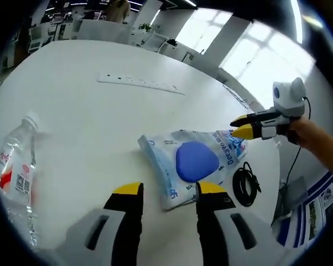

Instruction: Arrange the tabletop items into an orderly group along one side of the table until the central work area is clear of visible clutter.

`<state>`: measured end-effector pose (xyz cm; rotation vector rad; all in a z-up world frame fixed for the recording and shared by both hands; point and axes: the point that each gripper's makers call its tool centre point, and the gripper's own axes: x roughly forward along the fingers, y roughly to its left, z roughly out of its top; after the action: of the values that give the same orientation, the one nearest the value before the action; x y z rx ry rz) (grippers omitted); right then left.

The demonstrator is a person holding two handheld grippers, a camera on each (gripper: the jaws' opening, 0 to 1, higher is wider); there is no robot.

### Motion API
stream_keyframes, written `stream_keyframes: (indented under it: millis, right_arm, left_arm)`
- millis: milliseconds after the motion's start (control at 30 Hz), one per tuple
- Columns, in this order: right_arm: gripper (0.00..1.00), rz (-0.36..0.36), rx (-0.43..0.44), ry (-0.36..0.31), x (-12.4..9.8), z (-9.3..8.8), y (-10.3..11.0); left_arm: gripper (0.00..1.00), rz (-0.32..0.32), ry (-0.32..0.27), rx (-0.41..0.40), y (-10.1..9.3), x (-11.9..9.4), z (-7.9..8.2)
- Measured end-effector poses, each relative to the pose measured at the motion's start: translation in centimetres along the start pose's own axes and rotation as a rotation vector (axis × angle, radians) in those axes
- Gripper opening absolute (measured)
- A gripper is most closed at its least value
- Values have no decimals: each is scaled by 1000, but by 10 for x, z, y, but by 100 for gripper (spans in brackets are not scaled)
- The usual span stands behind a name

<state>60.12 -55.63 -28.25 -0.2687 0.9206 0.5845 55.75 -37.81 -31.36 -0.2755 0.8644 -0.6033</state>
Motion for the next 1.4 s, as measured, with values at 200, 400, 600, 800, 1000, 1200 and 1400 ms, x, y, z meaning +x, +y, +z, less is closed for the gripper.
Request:
stream_keyframes:
  millis: [200,400,600,800,1000,1200,1400]
  right_arm:
    - [33,9,-2,-8,-9,0,6]
    - [39,18,2,-11,-16,-1,10]
    - [44,27,21,-32,-28,0,18]
    - [50,32,45,-51,-38,0,26]
    - [51,51,87,-89,-48,5,38]
    - [52,57,90,-116,-60,10,54]
    - [52,74,109,-164,-71,19,71]
  left_arm:
    - [42,-1,-12,7,-3,-7,4]
    - [45,-8,-18,24,-6,-15,6]
    - [47,-15,-28,43,-9,-26,9]
    - [49,-20,-40,56,-12,-39,12]
    - [51,-29,-54,78,-17,-54,14]
    - [52,-36,-62,103,-19,-73,14]
    - [52,-42,-80,129,-19,-97,16]
